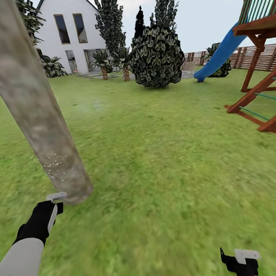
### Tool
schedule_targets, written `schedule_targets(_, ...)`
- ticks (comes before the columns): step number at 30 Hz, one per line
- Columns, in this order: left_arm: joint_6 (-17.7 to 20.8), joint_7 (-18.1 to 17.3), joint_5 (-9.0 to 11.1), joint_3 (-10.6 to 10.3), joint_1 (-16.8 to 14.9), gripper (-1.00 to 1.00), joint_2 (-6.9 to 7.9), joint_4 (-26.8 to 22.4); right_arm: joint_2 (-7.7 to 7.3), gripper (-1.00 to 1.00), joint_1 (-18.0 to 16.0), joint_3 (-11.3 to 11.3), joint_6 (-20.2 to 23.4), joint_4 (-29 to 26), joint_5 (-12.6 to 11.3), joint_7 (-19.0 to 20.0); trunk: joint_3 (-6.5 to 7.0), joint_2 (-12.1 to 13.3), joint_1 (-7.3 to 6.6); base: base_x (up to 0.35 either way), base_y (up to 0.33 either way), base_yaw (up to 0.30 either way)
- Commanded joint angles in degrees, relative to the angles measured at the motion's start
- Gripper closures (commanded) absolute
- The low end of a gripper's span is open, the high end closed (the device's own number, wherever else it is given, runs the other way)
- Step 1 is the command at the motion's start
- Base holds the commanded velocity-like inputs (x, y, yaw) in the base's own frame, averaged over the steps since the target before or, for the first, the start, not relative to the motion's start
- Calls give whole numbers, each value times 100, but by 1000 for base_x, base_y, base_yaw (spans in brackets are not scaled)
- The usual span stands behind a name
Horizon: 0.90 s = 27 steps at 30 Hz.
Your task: In the garden, pick up the pesticide atomizer on the floor and spray pesticide onto both trees until each tree trunk is fully covered.
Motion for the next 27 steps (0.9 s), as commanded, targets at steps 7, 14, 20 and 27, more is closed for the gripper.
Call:
schedule_targets(7,30,-15,-81,8,-5,100,-68,-6,-4,-100,-5,-34,-25,10,61,-27,-5,-2,1,139,-251,198)
schedule_targets(14,30,-14,-97,8,-8,100,-71,-6,-11,-100,-5,-34,-21,10,59,-27,-5,-2,1,132,-261,3)
schedule_targets(20,31,-23,-120,6,-5,100,-62,-6,-5,-100,-5,-34,-19,10,57,-27,-5,-2,1,152,-261,21)
schedule_targets(27,110,-54,-116,-17,4,100,0,2,-2,-100,-5,-32,-19,10,61,-27,-5,-2,1,152,-261,267)
